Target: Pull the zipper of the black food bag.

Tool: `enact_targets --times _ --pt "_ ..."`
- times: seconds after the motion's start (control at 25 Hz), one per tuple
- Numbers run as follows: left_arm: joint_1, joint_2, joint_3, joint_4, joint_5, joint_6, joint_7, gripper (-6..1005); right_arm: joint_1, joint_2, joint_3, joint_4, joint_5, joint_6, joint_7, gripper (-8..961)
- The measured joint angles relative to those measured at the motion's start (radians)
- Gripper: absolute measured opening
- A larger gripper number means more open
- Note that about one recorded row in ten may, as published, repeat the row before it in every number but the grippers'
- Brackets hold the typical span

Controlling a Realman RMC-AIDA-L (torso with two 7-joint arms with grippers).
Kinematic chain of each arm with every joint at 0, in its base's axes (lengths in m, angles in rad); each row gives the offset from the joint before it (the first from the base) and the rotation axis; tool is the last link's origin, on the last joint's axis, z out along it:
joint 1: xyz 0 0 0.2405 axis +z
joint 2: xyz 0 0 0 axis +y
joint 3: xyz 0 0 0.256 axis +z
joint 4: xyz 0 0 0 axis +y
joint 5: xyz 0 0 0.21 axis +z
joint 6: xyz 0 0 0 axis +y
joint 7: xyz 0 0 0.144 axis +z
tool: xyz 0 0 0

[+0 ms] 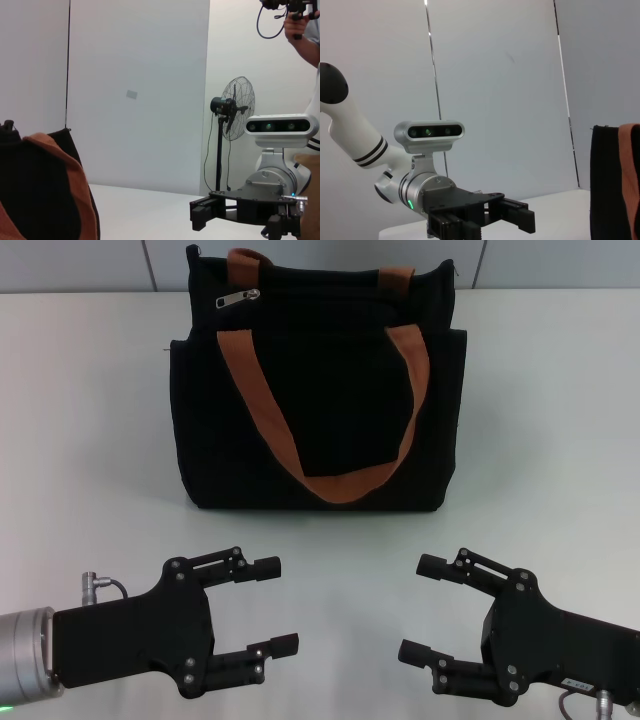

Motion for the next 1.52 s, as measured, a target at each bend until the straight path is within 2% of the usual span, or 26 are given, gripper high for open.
enact_targets --times 0.52,0.68,0.72,0.76,0.8,0.84,0.88,0.92,0.96,1.08,1.12,1.16,1.28,1.36,1.52 --pt "0.000 0.000 -0.023 -0.001 -0.005 -0.003 0.000 710 0.000 0.000 0.000 0.000 0.000 0.003 0.000 815" --pt "0.012 0.000 -0.139 -0.018 -0.040 -0.002 0.000 710 0.004 0.000 0.000 0.003 0.001 0.012 0.000 810" --pt "0.035 0.004 -0.222 -0.019 -0.070 0.007 -0.001 709 0.007 0.000 0.000 0.009 0.002 0.016 0.000 809" --pt "0.045 0.006 -0.262 -0.019 -0.090 0.009 -0.003 709 0.008 0.000 0.000 0.014 0.002 0.020 0.000 807" --pt "0.045 0.006 -0.262 -0.019 -0.090 0.009 -0.003 709 0.008 0.000 0.000 0.014 0.002 0.020 0.000 806" --pt "0.057 0.006 -0.324 -0.021 -0.127 0.003 -0.006 709 0.009 0.000 0.000 0.017 0.002 0.026 -0.001 805" --pt "0.061 0.005 -0.371 -0.031 -0.158 -0.014 -0.009 709 0.009 0.000 0.000 0.019 0.003 0.038 -0.005 804" --pt "0.058 0.002 -0.459 -0.064 -0.218 -0.079 -0.015 709 0.013 0.000 0.002 0.027 0.006 0.063 -0.017 802" --pt "0.058 0.002 -0.459 -0.064 -0.218 -0.079 -0.015 709 0.013 0.000 0.002 0.027 0.006 0.063 -0.017 801" --pt "0.022 0.002 -0.524 -0.099 -0.254 -0.176 -0.016 709 0.025 -0.002 0.003 0.045 0.008 0.072 -0.026 797" --pt "-0.025 0.001 -0.544 -0.106 -0.256 -0.240 -0.009 709 0.028 -0.002 0.003 0.046 0.008 0.067 -0.027 796" --pt "-0.025 0.001 -0.544 -0.106 -0.256 -0.240 -0.009 709 0.028 -0.002 0.003 0.046 0.008 0.067 -0.027 795" --pt "-0.102 0.002 -0.521 -0.103 -0.239 -0.367 -0.003 709 0.030 -0.001 0.003 0.047 0.008 0.067 -0.027 791" --pt "-0.127 0.004 -0.497 -0.099 -0.231 -0.411 -0.007 709 0.029 -0.001 0.003 0.048 0.008 0.066 -0.027 789" --pt "-0.172 0.004 -0.399 -0.082 -0.227 -0.465 -0.016 709 0.021 -0.002 0.003 0.049 0.008 0.071 -0.027 784"
